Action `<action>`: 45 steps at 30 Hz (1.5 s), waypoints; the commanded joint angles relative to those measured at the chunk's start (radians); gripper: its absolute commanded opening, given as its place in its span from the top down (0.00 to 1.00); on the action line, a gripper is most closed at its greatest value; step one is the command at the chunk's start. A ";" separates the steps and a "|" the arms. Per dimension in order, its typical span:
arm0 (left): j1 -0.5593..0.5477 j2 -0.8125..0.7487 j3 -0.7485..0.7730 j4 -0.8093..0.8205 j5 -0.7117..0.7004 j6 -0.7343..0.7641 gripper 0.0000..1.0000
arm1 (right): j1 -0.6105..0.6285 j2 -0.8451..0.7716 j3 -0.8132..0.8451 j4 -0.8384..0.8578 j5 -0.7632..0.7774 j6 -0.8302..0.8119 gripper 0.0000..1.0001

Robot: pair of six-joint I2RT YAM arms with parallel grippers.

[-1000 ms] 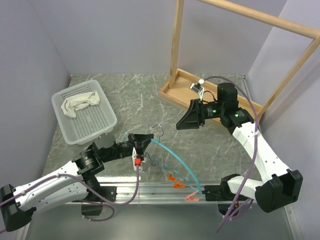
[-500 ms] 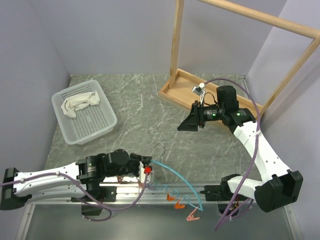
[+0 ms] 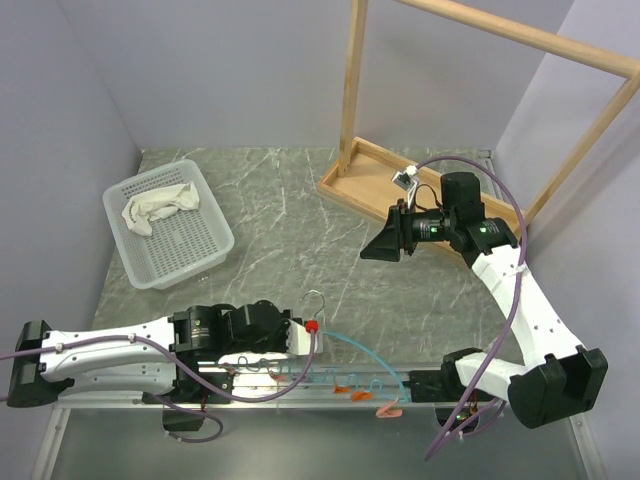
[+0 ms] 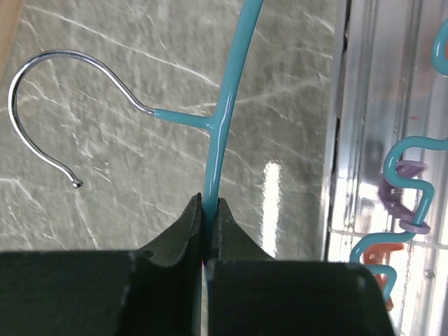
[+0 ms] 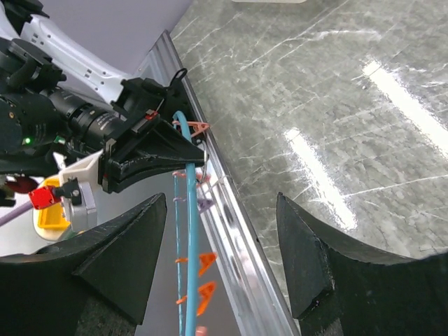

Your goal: Clip the underwear to the hanger

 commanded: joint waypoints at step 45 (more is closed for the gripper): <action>0.370 0.465 0.021 0.475 0.030 0.247 1.00 | -0.074 0.015 0.047 -0.090 0.018 -0.100 0.26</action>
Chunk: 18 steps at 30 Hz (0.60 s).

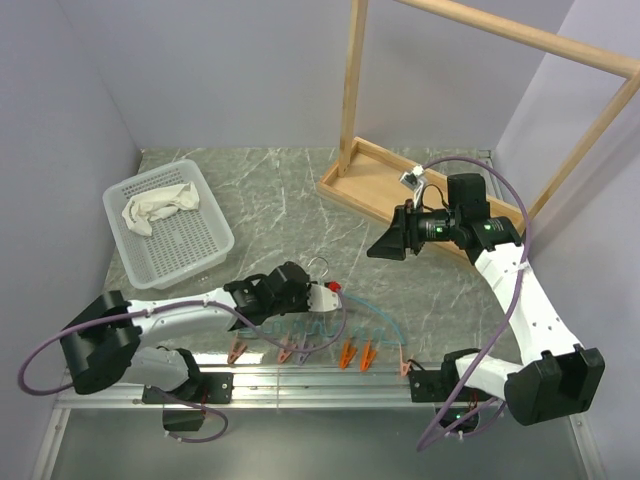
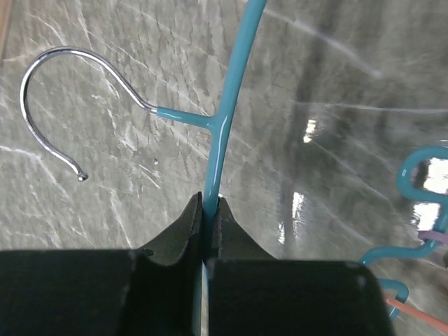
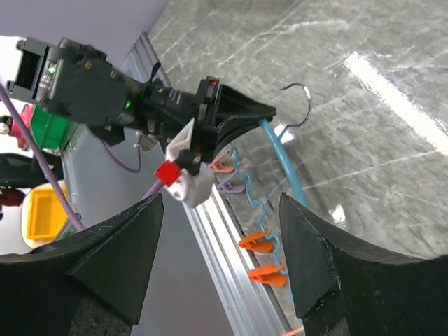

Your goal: Clip the underwear to the hanger

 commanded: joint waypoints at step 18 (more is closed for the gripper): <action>0.369 0.429 0.329 0.257 0.094 0.169 1.00 | -0.090 0.052 0.061 -0.096 -0.002 -0.136 0.26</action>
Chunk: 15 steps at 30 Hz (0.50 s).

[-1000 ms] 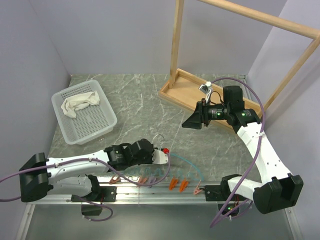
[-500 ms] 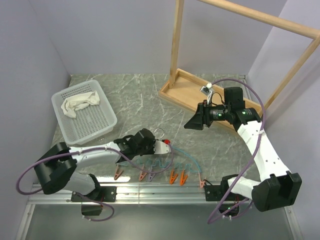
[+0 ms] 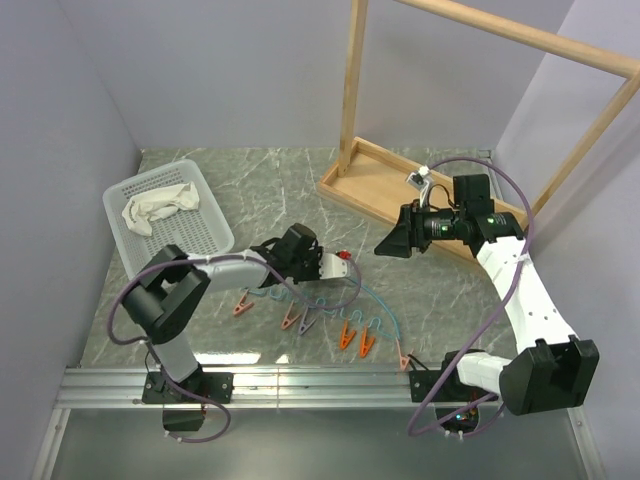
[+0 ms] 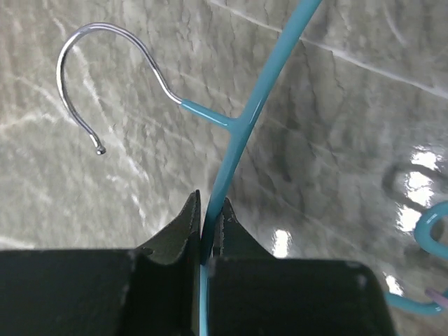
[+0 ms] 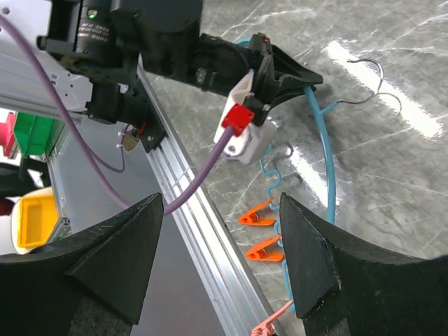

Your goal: Clip the underwear to the hanger

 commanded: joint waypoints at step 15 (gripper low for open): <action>0.184 -0.059 0.054 0.142 -0.031 0.013 1.00 | -0.104 0.024 0.092 0.044 0.039 0.027 0.23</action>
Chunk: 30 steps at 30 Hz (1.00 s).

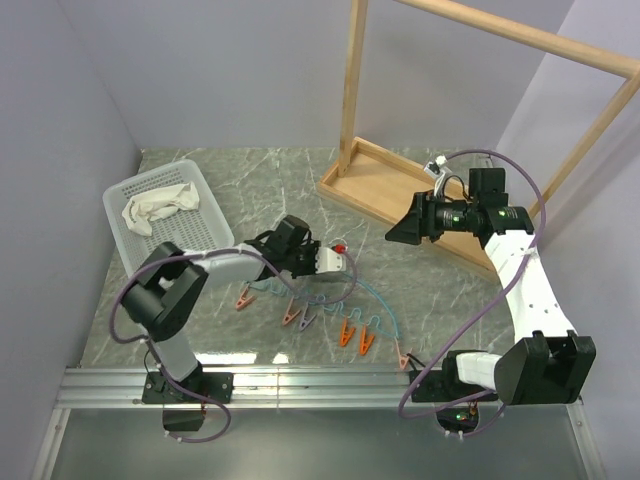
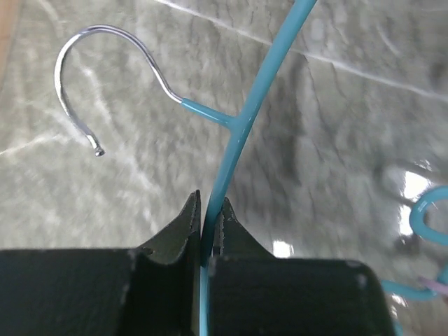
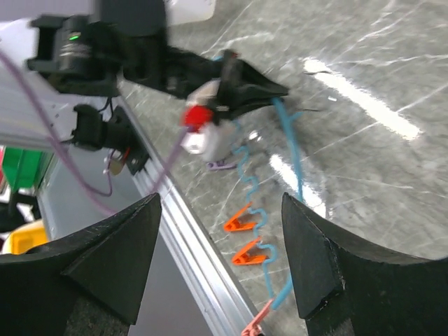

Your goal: Clip the underwear to the hanger

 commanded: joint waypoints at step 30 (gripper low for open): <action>-0.209 -0.442 -0.300 0.014 -0.128 -0.040 1.00 | -0.006 -0.028 0.017 0.250 0.158 0.212 0.20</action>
